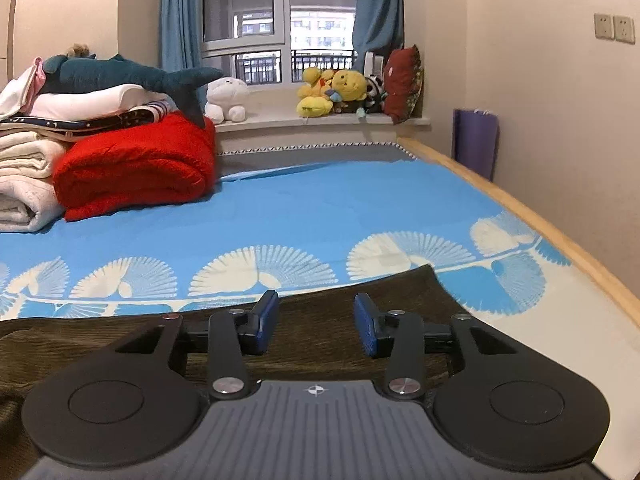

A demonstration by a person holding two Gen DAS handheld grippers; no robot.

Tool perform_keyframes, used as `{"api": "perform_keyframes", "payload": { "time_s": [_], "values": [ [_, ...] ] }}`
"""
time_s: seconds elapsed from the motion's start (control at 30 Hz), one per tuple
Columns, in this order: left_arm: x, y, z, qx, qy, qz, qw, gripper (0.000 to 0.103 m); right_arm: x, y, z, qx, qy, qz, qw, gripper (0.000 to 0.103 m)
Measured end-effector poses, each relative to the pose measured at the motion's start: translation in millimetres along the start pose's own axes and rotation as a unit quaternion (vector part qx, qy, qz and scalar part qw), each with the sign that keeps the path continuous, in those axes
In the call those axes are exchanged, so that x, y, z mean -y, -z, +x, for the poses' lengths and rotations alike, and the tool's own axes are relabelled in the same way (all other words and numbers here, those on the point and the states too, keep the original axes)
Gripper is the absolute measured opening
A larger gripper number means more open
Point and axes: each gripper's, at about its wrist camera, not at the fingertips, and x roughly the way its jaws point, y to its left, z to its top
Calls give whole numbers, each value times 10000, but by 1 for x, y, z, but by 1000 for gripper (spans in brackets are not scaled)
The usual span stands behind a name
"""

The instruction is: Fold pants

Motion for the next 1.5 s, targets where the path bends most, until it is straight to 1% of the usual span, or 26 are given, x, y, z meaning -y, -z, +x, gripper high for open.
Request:
{"api": "perform_keyframes", "payload": {
  "time_s": [0.03, 0.07, 0.13, 0.2, 0.23, 0.27, 0.3, 0.33, 0.5, 0.53, 0.57, 0.6, 0.63, 0.67, 0.73, 0.83, 0.9, 0.93, 0.97, 1.0, 1.03, 1.1, 1.13, 1.27, 1.4, 1.5],
  "values": [
    [-6, -5, 7, -130, -133, -16, 9998, 10, -1, 0, 0, -8, -57, -5, 10000, 44],
    [-12, -10, 14, -183, -273, 14, 9995, 3, -2, -1, 0, -24, -98, -12, 9999, 44],
    [-24, -20, 25, -171, -463, 62, 9988, 1, -4, 0, -1, -67, -133, -133, 9998, 43],
    [-38, -30, 36, -84, -467, -4, 9989, 0, -8, 0, -2, -70, -184, -280, 9994, 41],
    [-45, -35, 41, 11, -441, -20, 9990, 1, -9, 0, -3, -61, -249, -354, 9990, 31],
    [-50, -40, 45, 117, -427, 8, 9990, 1, -10, 0, -4, -72, -315, -419, 9986, 25],
    [-55, -45, 51, 188, -413, 73, 9989, 2, -12, 1, -4, -84, -376, -463, 9982, 13],
    [-57, -50, 57, 209, -410, 136, 9988, 3, -12, 1, -3, -127, -439, -527, 9976, 10],
    [-68, -60, 105, -61, -599, 413, 9973, 18, -19, 8, 8, -382, -355, -1107, 9925, 10],
    [-69, -62, 113, -72, -612, 459, 9970, 28, -16, 8, 10, -424, -339, -1133, 9921, 10],
    [-69, -63, 120, -67, -601, 509, 9969, 45, -13, 8, 13, -463, -309, -1114, 9922, 10],
    [-68, -65, 129, -88, -615, 596, 9963, 58, -9, 8, 15, -501, -274, -1069, 9926, 10],
    [-66, -67, 137, -143, -701, 701, 9950, 82, -5, 9, 18, -560, -239, -1004, 9931, 10],
    [-63, -70, 147, -171, -836, 867, 9926, 89, 0, 9, 21, -641, -212, -951, 9932, 10],
    [-61, -72, 161, -150, -952, 1151, 9887, 89, 5, 13, 25, -762, -147, -970, 9923, 10],
    [-64, -74, 179, -285, -827, 1247, 9883, 89, 11, 18, 28, -831, -96, -1069, 9908, 10],
    [-66, -77, 183, -309, -671, 1307, 9887, 82, 17, 19, 30, -851, -61, -1050, 9908, 10],
    [-66, -78, 182, -354, -482, 1324, 9894, 58, 20, 19, 31, -872, -30, -1037, 9908, 10],
    [-65, -80, 181, -437, -208, 1338, 9898, 24, 23, 20, 32, -889, -7, -1029, 9907, 10],
    [-60, -81, 179, -488, -137, 1505, 9873, 11, 25, 20, 33, -902, 15, -1020, 9907, 10],
    [-52, -80, 178, -530, -236, 1827, 9815, 5, 27, 20, 34, -909, 36, -1005, 9908, 10],
    [-38, -73, 170, -525, -389, 2421, 9680, 3, 30, 20, 34, -915, 59, -981, 9909, 10],
    [-34, -69, 165, -490, -446, 2549, 9647, 3, 31, 20, 34, -917, 68, -974, 9910, 10],
    [-22, -61, 123, -142, -570, 2737, 9600, 3, 31, 22, 33, -957, 84, -983, 9905, 10],
    [-4, -43, 55, 351, -556, 2962, 9529, 2, 33, 25, 30, -1042, 182, -969, 9897, 10],
    [13, -10, -4, 604, -519, 3093, 9476, 2, 35, 27, 25, -1087, 215, -860, 9901, 10]
  ]
}}
